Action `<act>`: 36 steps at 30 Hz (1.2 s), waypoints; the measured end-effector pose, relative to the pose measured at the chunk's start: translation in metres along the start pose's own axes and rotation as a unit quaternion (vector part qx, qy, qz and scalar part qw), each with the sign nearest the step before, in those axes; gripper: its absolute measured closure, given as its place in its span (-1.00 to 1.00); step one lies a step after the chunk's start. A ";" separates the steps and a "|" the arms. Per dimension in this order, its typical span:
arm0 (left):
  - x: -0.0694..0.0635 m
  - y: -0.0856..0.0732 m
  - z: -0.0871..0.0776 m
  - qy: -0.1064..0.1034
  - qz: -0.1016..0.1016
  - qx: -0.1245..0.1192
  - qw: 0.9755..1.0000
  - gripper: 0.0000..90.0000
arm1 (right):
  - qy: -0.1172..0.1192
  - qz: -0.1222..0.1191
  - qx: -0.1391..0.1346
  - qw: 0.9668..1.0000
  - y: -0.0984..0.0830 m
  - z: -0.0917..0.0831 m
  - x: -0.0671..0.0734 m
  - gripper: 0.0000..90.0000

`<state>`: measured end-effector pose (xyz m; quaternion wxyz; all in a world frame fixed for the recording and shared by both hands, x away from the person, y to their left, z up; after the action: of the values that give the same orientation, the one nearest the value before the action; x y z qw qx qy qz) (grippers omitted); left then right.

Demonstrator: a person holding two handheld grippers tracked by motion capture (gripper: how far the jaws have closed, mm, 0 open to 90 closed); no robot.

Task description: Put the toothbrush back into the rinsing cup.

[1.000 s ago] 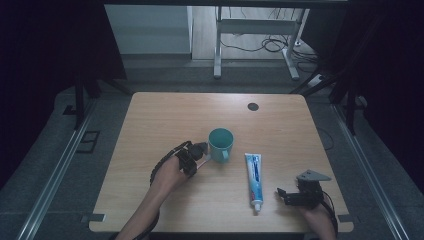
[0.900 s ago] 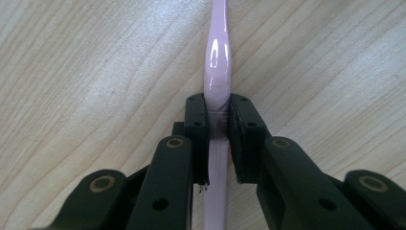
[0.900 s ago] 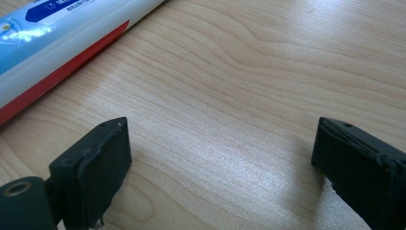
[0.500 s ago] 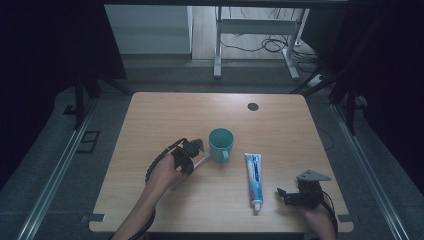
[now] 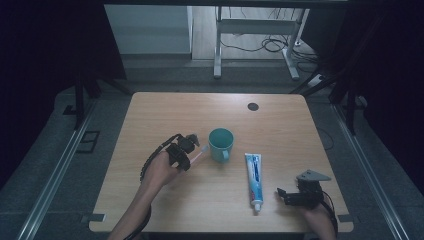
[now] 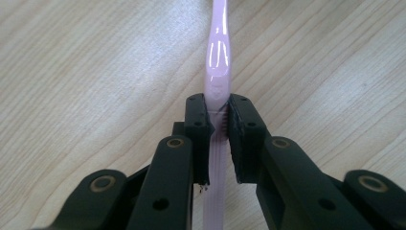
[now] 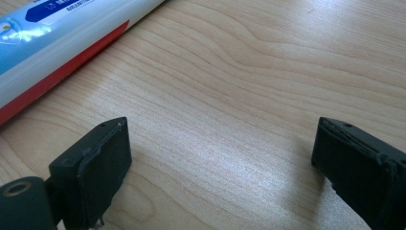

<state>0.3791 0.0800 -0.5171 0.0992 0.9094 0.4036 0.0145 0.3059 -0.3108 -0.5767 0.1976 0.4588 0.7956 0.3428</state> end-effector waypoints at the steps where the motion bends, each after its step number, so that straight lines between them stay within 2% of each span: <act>1: 0.001 -0.001 -0.002 -0.002 -0.001 -0.004 1.000 0.77 | 0.000 0.000 0.000 1.000 0.000 0.000 0.000 -0.87; 9: 0.008 -0.002 -0.018 -0.011 -0.007 -0.038 0.999 0.77 | 0.000 -0.001 0.000 1.000 0.000 0.000 0.000 -0.87; 19: 0.010 0.003 -0.038 -0.010 -0.003 -0.087 0.996 0.76 | 0.000 -0.001 -0.001 1.000 0.000 0.000 0.000 -0.87; 25: 0.008 0.009 -0.048 -0.011 0.002 -0.122 0.992 0.76 | 0.000 -0.002 -0.001 1.000 0.000 0.000 0.000 -0.87; 36: 0.004 0.020 -0.061 -0.016 0.014 -0.168 0.986 0.76 | 0.000 0.000 -0.001 1.000 0.000 0.000 0.000 -0.87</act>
<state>0.3899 0.0807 -0.4538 0.2566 0.8854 0.3814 0.0689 0.3060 -0.3108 -0.5767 0.1982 0.4588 0.7954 0.3430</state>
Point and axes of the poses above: each handheld gripper's, and its own axes: z roughly forward along the jaws, y roughly out of its top, x roughly to its left, the point moved 5 cm from there along z, roughly forward along the jaws, and after that the axes turned 1 degree about -x, right-handed, at the moved point
